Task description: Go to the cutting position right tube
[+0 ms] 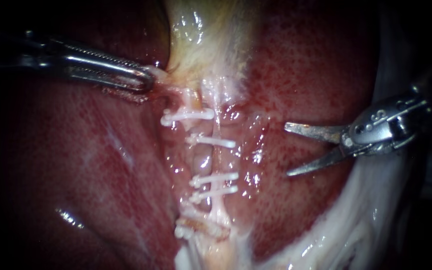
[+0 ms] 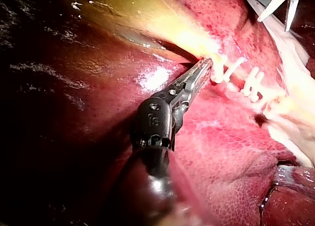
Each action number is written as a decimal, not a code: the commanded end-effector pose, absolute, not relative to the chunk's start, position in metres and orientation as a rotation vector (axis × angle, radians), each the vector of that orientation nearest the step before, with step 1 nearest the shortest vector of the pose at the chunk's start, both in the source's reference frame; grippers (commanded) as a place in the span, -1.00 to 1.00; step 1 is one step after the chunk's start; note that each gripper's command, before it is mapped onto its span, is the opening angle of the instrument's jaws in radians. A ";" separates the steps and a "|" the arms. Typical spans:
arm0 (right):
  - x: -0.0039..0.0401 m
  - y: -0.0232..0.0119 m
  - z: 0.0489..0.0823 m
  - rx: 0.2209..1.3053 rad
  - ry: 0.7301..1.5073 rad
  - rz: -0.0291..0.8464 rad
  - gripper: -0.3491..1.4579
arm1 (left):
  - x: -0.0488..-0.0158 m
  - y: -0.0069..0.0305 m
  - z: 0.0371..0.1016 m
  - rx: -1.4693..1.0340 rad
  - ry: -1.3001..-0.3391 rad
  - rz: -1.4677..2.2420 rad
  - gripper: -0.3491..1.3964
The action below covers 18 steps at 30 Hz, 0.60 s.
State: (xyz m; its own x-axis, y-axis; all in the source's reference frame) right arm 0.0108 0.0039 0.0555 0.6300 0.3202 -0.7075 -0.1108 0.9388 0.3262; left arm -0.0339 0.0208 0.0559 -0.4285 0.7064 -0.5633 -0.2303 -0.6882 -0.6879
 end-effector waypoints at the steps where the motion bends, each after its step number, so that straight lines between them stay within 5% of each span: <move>1: 0.0108 0.0039 0.0555 0.272 0.858 0.246 0.98 | -0.0336 0.0211 0.0554 -1.193 -0.713 2.137 -1.00; 10: 0.0111 0.0039 0.0553 0.313 0.874 0.233 0.98 | -0.0292 0.0237 0.0499 -1.188 -0.678 2.108 -1.00; 18: 0.0144 0.0038 0.0559 0.420 0.913 0.226 0.98 | -0.0289 0.0238 0.0497 -1.189 -0.668 2.111 -1.00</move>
